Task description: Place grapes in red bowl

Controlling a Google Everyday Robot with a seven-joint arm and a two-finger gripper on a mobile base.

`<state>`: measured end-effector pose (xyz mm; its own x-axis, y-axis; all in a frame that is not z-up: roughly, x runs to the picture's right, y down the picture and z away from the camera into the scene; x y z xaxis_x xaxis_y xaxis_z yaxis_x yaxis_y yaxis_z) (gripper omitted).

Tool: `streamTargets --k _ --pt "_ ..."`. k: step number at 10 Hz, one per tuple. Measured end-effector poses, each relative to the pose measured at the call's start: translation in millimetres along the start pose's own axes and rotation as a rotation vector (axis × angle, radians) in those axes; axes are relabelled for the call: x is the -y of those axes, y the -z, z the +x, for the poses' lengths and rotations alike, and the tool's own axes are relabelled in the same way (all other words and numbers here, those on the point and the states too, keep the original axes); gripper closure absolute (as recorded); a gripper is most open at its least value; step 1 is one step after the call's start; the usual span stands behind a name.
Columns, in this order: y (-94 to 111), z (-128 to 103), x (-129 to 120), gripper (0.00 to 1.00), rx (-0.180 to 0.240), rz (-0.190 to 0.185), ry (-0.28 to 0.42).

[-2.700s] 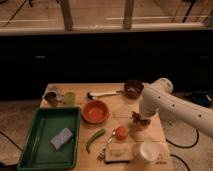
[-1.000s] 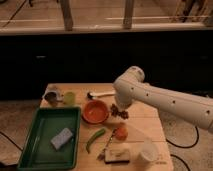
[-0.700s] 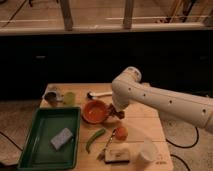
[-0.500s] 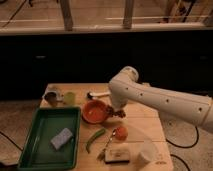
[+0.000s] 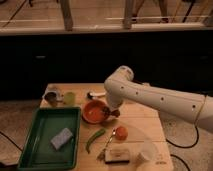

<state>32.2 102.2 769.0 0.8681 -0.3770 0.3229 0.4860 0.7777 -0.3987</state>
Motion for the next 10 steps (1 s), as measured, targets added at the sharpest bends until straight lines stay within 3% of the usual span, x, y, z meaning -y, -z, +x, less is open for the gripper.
streamTargets --k 10 --pt "-7.8 -19.7 23.5 0.99 0.035 0.033 0.051"
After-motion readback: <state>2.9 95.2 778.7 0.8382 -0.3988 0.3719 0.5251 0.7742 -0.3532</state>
